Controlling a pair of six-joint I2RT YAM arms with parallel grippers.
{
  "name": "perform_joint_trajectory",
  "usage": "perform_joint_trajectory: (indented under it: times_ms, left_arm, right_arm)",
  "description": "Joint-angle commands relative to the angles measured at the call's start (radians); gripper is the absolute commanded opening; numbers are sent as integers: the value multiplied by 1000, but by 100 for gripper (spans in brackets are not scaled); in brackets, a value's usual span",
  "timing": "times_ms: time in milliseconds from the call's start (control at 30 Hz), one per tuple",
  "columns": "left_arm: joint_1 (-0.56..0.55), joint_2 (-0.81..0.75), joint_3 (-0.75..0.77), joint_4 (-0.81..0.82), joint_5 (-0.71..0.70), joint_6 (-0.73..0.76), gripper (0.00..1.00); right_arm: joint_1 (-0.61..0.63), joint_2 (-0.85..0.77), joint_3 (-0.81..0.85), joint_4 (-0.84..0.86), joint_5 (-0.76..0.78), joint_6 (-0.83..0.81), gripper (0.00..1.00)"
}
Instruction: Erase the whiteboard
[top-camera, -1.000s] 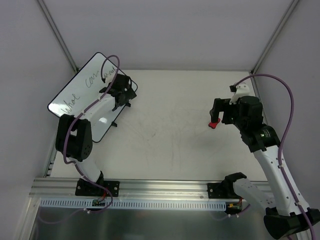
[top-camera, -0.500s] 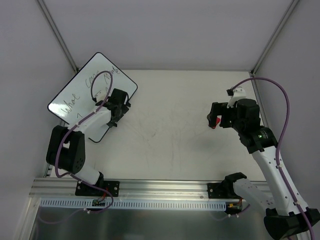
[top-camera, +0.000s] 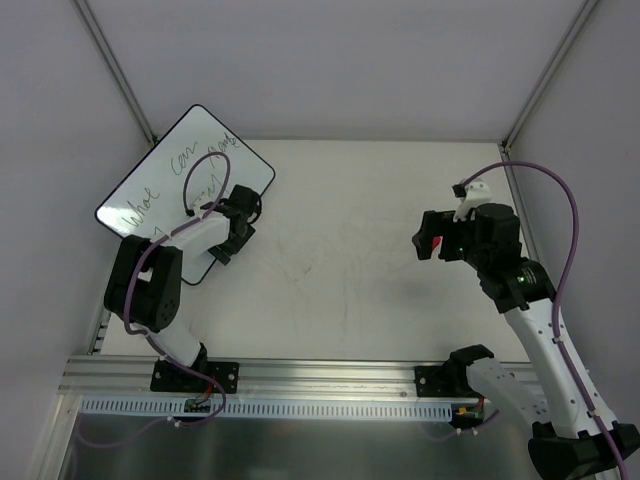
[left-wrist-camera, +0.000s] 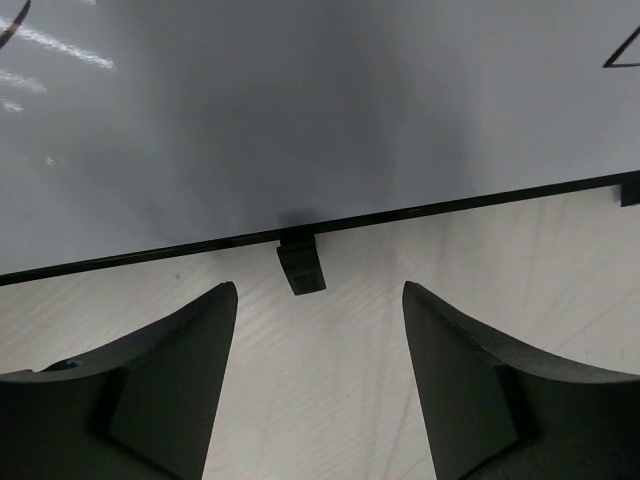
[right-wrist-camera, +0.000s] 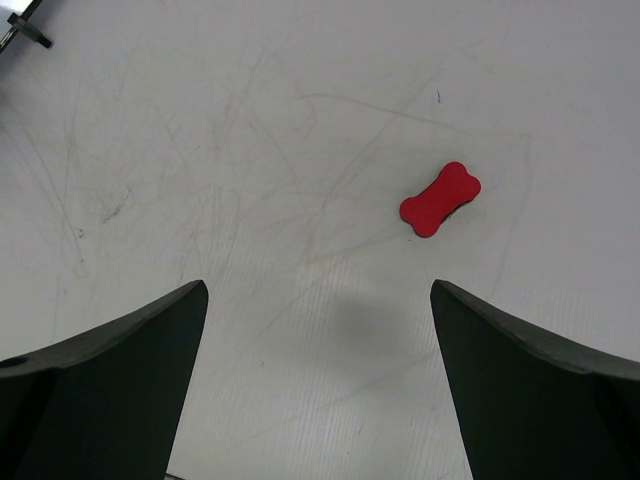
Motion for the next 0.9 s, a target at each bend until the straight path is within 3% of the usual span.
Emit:
perform_joint_trajectory:
  times_ms: [0, 233, 533, 633, 867]
  left_arm:
    - [-3, 22, 21, -39, -59, -47, 67]
    - [26, 71, 53, -44, -76, -27, 60]
    - [32, 113, 65, -42, -77, -7, 43]
    - [33, 124, 67, -45, -73, 5, 34]
    - [30, 162, 94, -45, -41, 94, 2]
  right_arm:
    - [3, -28, -3, 22, -9, -11, 99]
    - [3, -45, -15, 22, -6, -17, 99]
    - [3, -40, -10, 20, 0, -22, 99]
    - [3, -40, -7, 22, 2, -22, 99]
    - [3, -36, -3, 22, 2, -23, 99]
